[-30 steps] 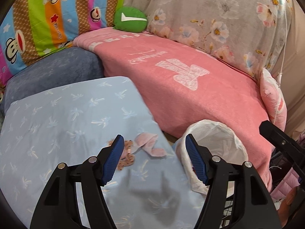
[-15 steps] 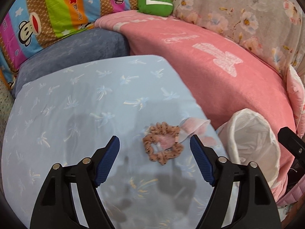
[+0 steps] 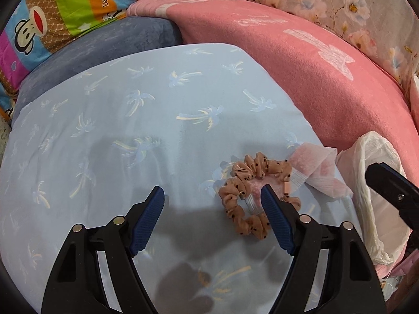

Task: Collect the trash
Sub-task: 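Grasp the peach scrunchie with the left tool while the right tool grasps the pink ribbon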

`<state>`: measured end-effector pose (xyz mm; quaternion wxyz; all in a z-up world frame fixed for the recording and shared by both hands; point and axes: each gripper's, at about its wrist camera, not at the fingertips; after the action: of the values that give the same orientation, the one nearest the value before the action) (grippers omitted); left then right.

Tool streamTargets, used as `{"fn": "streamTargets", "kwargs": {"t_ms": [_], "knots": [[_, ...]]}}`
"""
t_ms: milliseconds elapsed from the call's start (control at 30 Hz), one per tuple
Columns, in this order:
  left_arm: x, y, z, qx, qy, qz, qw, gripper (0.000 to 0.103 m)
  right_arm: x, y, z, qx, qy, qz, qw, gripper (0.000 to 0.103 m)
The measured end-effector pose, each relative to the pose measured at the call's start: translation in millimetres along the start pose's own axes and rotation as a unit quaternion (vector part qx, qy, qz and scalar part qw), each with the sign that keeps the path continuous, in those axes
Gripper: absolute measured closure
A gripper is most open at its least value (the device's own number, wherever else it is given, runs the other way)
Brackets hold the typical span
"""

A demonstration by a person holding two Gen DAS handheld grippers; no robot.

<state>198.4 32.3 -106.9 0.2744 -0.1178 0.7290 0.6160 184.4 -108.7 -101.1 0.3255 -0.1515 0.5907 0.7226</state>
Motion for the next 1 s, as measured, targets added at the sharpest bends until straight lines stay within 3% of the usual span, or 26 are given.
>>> {"fn": "streamTargets", "kwargs": {"t_ms": [167,300,433,500,600,1000], "knots": [[-1.2,-12.6,3.2,0.011,-0.001,0.015,0.9998,0.045,-1.8,-26.8,1.5,0.001,-0.004,0.017,1.000,0.067],[0.0,-14.3,5.0,0.015,-0.001,0.012,0.9998,0.049,-1.3,-41.0,3.7,0.004,-0.003,0.028,1.000,0.072],[-0.3,-13.9,5.7,0.015,-0.002,0.010,0.9998,0.068,0.7,-51.9,3.2,0.005,-0.004,0.038,0.999,0.082],[-1.5,-14.1,6.7,0.019,0.000,0.011,0.9998,0.076,2.0,-56.0,3.4,0.005,-0.003,0.043,0.999,0.093],[-3.3,-13.2,8.1,0.021,0.003,0.013,0.9997,0.087,3.3,-55.6,5.4,0.003,-0.002,0.043,0.999,0.097],[-17.6,40.7,10.3,0.030,0.024,-0.042,0.9984,0.090,-18.9,8.7,19.3,-0.026,0.008,-0.023,0.999,0.098]]}}
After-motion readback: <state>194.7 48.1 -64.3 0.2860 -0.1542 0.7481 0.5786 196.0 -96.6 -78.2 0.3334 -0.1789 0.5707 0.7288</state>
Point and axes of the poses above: each gripper's, at about its wrist camera, not at the fingertips, and y roughly against the way its jaws point, z to its left, x to its underside
